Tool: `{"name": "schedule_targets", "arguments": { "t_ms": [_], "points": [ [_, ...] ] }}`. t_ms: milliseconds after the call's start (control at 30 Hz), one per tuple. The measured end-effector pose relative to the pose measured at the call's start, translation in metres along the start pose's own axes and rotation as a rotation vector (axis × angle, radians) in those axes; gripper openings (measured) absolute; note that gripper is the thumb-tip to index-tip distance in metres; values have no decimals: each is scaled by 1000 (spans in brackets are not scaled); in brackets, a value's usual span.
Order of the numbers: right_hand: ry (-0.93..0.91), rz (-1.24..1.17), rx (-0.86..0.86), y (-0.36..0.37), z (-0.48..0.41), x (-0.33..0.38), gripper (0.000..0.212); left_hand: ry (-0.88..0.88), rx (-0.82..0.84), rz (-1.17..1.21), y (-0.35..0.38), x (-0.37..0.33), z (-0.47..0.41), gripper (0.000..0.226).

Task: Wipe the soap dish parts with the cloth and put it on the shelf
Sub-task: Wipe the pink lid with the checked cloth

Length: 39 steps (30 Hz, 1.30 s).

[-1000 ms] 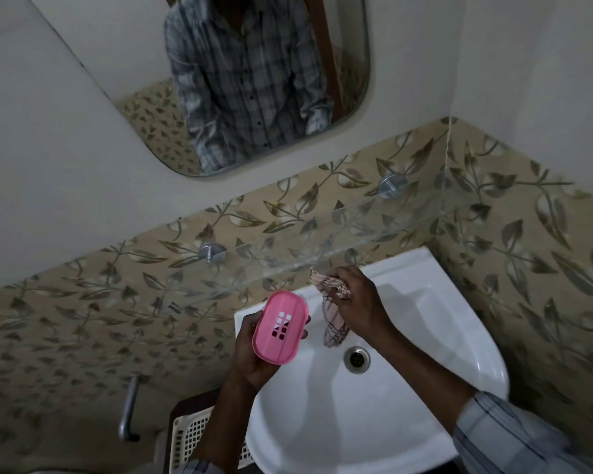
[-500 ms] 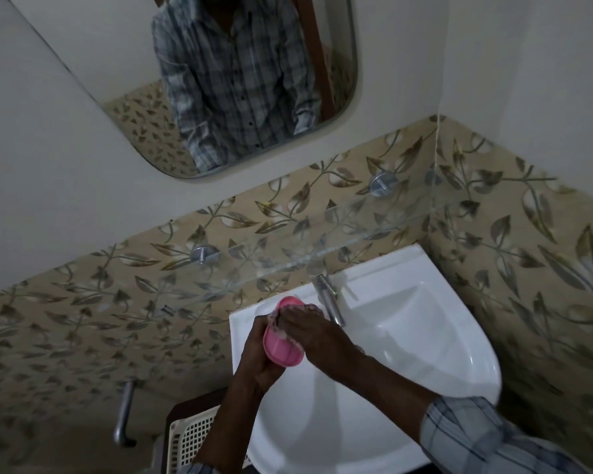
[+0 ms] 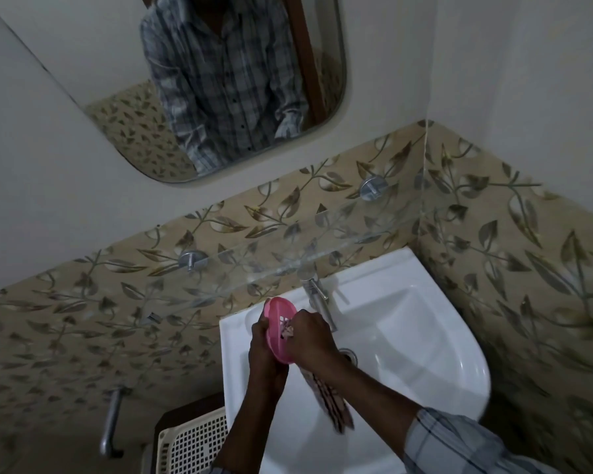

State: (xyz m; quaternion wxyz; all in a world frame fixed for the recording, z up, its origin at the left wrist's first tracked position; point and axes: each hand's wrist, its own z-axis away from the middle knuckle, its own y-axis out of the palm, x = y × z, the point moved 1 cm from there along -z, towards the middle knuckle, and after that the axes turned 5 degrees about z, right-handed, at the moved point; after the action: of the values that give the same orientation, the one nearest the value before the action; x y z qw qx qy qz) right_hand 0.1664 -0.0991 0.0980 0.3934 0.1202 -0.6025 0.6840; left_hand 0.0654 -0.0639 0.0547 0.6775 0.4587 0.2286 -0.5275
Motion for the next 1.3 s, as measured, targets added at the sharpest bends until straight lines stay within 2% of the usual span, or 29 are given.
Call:
{"name": "schedule_targets", "arguments": {
  "t_ms": [67,167,233,300,367,433,500,633,667,733,800,833,900,967,1033,1133,1167,1233,1300],
  "points": [
    [1,-116,45,-7,4,-1,40,28,-17,-28,-1,2,-2,33],
    [48,-471,23,-31,3,-9,18,-32,35,-107,3,-5,-3,34],
    [52,-445,-96,-49,-2,-14,15,-135,78,-52,9,-13,-1,38],
    [0,-339,-227,-57,-3,-19,16,-162,74,8,9,-21,-6,35],
    [-127,-374,-294,-55,1,-18,20,-173,97,25,8,-26,-8,37],
    [-278,-388,-269,-39,3,-17,36,-201,124,31,10,-26,-7,40],
    [-432,-286,-190,-18,9,-17,40,-245,121,35,13,-27,-8,48],
    [-779,-73,-179,14,20,-40,46,-324,123,57,7,-27,-12,66],
    [-773,-56,-117,11,19,-49,46,-308,116,75,2,-26,-13,67],
    [-546,-164,-38,3,12,-60,44,-267,121,109,-7,-25,-15,68],
    [-195,-395,-144,-2,3,-67,31,-240,173,146,-10,-28,-14,69],
    [-46,-425,-208,-5,-1,-68,23,-224,207,172,-10,-29,-13,72],
    [101,-456,-164,-5,-1,-68,16,-197,280,236,-8,-30,-11,80],
    [107,-605,-19,1,4,-63,19,-177,313,278,-6,-27,-9,85],
    [111,-817,113,7,13,-53,32,-163,329,321,-1,-22,-7,91],
    [190,-1058,137,16,22,-46,28,-160,285,319,6,-13,-3,77],
    [229,-1091,114,16,22,-47,24,-126,240,255,6,-9,-3,66],
    [256,-1045,50,15,20,-51,23,46,132,-77,1,-4,-8,41],
    [204,-853,-38,11,17,-55,30,243,41,-410,-3,-10,-7,32]
  ]
}}
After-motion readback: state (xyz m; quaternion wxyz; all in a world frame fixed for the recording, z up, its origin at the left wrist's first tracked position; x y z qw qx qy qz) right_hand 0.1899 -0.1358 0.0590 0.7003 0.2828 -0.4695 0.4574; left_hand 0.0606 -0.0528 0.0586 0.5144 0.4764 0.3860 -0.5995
